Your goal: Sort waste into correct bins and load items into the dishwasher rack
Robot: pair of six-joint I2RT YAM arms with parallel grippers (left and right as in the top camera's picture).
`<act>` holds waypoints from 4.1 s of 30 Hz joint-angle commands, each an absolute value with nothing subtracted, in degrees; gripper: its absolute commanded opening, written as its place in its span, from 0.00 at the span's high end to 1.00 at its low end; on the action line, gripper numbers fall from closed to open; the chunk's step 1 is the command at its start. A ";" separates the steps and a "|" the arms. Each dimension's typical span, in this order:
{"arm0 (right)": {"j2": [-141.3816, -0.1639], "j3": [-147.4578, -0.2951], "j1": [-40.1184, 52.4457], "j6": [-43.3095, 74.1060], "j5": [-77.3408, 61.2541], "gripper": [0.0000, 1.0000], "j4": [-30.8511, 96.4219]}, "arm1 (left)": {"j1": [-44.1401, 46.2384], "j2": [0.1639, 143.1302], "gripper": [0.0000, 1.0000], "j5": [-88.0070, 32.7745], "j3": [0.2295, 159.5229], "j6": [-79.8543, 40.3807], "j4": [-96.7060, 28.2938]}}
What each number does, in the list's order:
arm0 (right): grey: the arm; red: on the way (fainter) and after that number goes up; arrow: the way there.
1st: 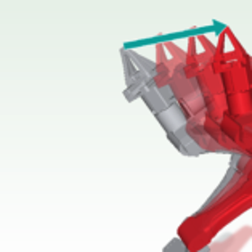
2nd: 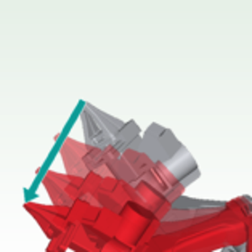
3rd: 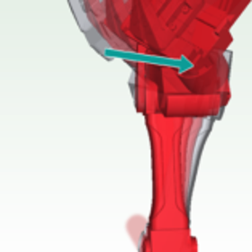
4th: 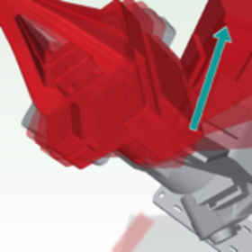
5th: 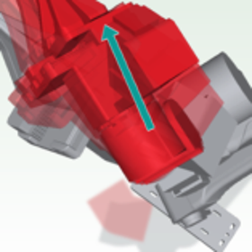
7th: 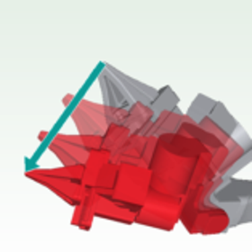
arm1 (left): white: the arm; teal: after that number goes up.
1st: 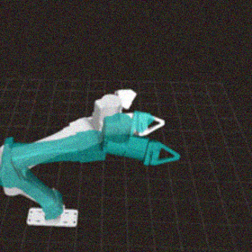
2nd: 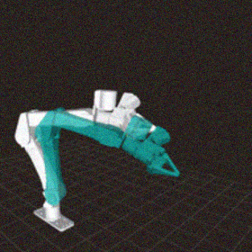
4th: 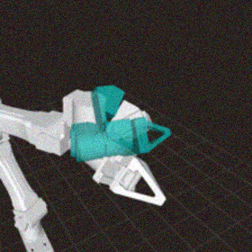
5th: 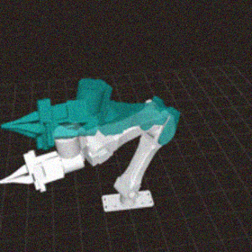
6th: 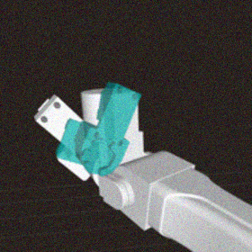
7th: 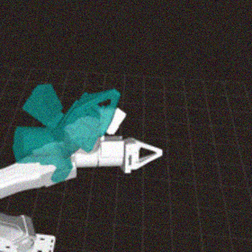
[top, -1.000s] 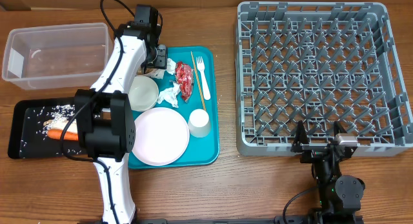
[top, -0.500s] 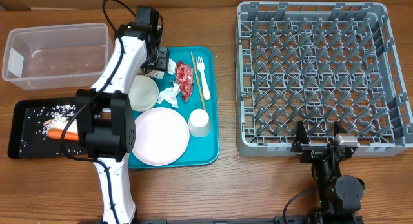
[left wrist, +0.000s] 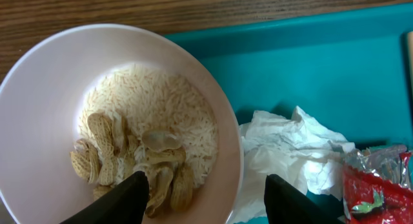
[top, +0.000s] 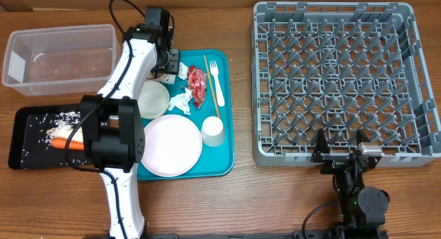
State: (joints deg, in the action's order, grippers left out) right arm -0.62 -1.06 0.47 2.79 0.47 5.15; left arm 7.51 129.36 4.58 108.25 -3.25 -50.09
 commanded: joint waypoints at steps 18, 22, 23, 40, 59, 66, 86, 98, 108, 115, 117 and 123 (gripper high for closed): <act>-0.16 -0.47 0.80 3.03 1.21 0.00 4.75 | 8.05 130.04 0.51 4.89 106.67 -8.75 -49.25; -0.16 -0.47 0.80 3.03 1.21 0.00 4.75 | 8.08 130.04 0.51 4.89 105.03 -8.82 -48.66; -0.16 -0.47 0.80 3.01 1.21 0.00 4.75 | 8.08 130.04 0.51 4.91 104.75 -8.82 -48.49; -0.16 -0.47 0.80 3.01 1.21 0.00 4.75 | 8.08 129.95 0.61 4.86 107.33 -8.84 -48.36; -0.16 -0.47 0.80 3.01 1.23 0.00 4.75 | 10.48 129.95 0.88 4.91 108.53 -8.80 -49.23; -0.16 -0.47 0.80 3.03 1.21 0.00 4.75 | 10.63 129.95 0.96 5.15 110.10 -8.82 -49.80; -0.16 -0.47 0.80 3.03 1.23 0.00 4.75 | 10.63 129.29 0.96 0.69 140.33 -15.70 -72.29; -0.16 -0.47 0.80 3.01 1.21 0.00 4.75 | 5.39 124.01 0.96 -1.56 151.89 -18.98 -86.39; -0.16 -0.47 0.80 3.03 1.21 0.00 4.75 | -12.58 118.26 0.96 -8.69 151.89 -24.10 -96.82; -0.16 -0.47 0.80 3.03 1.23 0.00 4.75 | -26.55 117.14 0.96 -26.04 151.44 -16.80 -96.82; -0.16 -0.47 0.80 3.03 1.23 0.00 4.75 | -28.73 116.86 0.96 -28.73 150.06 -16.29 -96.82; -0.16 -0.47 0.80 3.01 1.23 0.00 4.75 | -32.08 113.54 0.96 -27.03 139.46 -14.31 -96.82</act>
State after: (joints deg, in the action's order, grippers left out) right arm -0.62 -1.06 0.47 2.81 0.47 5.15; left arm -31.44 117.16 -24.93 144.27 -17.04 -96.60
